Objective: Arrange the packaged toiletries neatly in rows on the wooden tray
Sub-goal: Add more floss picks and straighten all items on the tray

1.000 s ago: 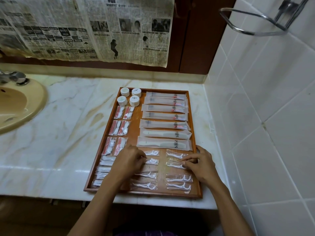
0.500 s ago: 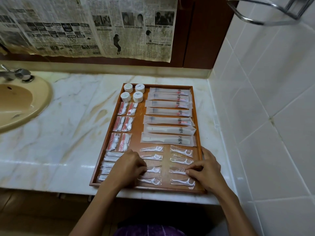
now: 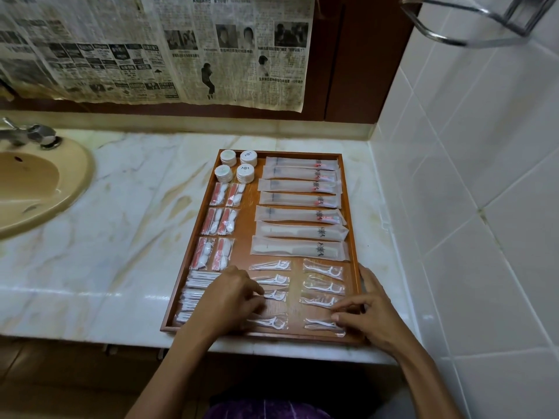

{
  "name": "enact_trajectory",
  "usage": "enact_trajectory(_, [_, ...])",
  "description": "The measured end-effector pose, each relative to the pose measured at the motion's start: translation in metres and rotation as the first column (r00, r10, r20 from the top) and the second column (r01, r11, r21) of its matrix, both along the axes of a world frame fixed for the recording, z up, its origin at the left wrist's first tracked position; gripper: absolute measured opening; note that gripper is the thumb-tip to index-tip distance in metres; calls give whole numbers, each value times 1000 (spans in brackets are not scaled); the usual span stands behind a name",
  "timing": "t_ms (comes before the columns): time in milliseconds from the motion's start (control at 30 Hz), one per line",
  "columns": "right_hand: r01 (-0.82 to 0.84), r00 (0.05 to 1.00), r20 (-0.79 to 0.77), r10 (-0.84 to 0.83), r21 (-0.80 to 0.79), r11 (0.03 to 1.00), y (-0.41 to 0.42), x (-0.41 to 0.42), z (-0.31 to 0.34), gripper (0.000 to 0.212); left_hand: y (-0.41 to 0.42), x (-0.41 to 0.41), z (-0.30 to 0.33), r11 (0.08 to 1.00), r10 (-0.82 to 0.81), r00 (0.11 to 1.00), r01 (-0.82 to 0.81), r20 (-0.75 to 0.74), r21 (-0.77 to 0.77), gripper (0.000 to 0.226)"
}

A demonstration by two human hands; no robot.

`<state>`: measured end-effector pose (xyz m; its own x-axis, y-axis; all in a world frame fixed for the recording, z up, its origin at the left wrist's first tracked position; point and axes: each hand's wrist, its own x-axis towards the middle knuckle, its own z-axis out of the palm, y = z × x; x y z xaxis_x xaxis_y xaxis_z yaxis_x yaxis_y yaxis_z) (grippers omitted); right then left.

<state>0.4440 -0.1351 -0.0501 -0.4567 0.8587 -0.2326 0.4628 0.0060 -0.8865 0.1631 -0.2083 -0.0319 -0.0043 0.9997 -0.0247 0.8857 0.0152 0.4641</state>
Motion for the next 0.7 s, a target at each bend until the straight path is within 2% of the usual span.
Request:
enact_trajectory(100, [-80,995,68,76,56,995,-5,4,-3,18,-12,4,2,994,-83,997,83,1,-66,16])
enact_trajectory(267, [-15,995,97,4,108,994,-5,0,-11,18,-18,7,-3,990,-79,995,72,-53,-119,17])
enact_trajectory(467, [34,995,87,-49,165,986,-6,-5,-13,19,-11,7,-7,991,-85,992,74,-97,-108,17])
enact_trajectory(700, [42,995,76,-57,194,980,-7,-3,-13,17,-9,5,-6,994,-78,994,73,-73,-76,14])
